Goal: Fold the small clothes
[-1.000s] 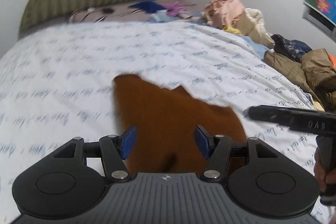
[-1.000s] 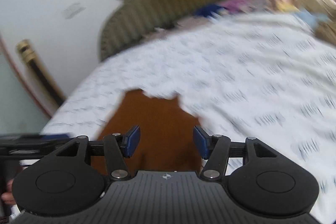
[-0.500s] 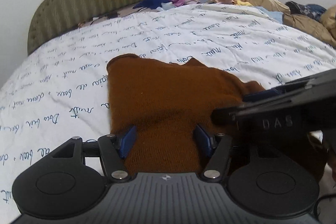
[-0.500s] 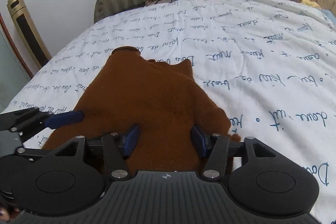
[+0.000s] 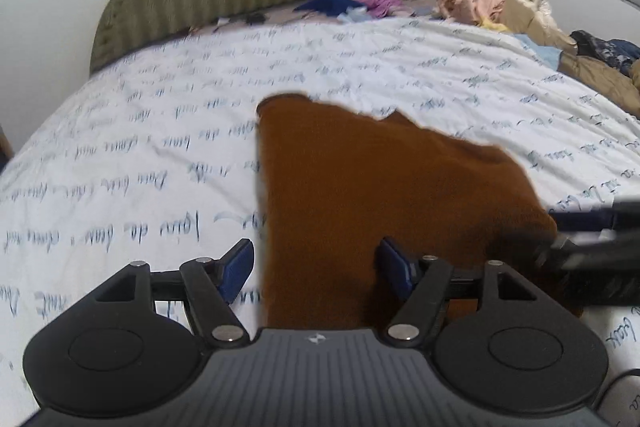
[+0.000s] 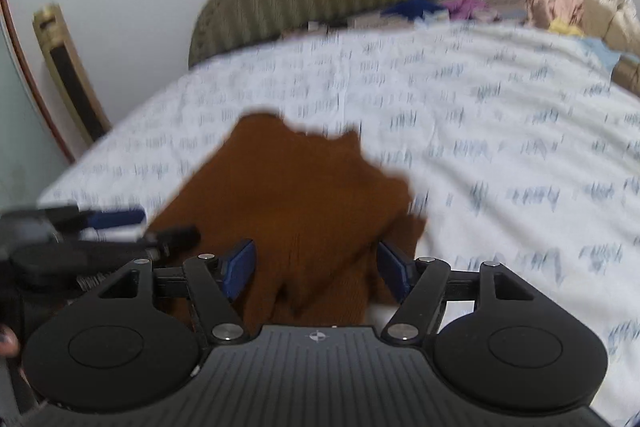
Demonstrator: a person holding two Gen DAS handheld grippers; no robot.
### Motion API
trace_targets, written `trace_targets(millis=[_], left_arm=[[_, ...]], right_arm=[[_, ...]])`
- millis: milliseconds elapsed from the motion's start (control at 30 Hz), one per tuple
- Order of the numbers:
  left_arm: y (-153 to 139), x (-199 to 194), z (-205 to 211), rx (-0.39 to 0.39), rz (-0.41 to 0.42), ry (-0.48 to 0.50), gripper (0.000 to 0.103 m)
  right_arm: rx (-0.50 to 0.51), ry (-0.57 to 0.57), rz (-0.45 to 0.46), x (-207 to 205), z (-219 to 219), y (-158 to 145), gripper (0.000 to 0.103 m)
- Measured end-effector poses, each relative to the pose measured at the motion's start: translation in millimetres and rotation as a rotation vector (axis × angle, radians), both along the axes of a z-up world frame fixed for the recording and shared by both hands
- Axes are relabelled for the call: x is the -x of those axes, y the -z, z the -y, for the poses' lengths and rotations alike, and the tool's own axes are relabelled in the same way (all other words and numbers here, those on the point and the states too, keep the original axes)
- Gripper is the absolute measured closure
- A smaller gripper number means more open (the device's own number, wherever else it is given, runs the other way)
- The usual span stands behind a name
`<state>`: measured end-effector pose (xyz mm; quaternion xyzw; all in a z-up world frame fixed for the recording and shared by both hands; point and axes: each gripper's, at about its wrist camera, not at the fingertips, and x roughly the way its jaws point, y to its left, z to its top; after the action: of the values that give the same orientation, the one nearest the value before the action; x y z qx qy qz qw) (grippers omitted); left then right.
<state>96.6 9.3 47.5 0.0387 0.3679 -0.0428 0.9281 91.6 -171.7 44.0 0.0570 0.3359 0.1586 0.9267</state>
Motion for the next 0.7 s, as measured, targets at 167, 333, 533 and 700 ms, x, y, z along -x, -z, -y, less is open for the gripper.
trace_targets(millis=[167, 333, 533, 700], left_arm=[[13.5, -5.0, -9.3, 0.065, -0.043, -0.03, 0.028], [7.3, 0.8, -10.9, 0.081, -0.041, -0.031, 0.028], [-18.5, 36.0, -15.7, 0.046, 0.043, -0.006, 0.03], [-46.2, 81.1, -32.2, 0.129, 0.129, 0.036, 0.029]], right_arm=[[0.033, -0.01, -0.057, -11.4, -17.2, 35.8, 0.011], [0.021, 0.007, -0.087, -13.4, -17.4, 28.3, 0.015], [-0.069, 0.065, 0.043, 29.0, 13.1, -7.4, 0.02], [-0.057, 0.035, 0.066, 71.3, 18.0, -13.3, 0.016]])
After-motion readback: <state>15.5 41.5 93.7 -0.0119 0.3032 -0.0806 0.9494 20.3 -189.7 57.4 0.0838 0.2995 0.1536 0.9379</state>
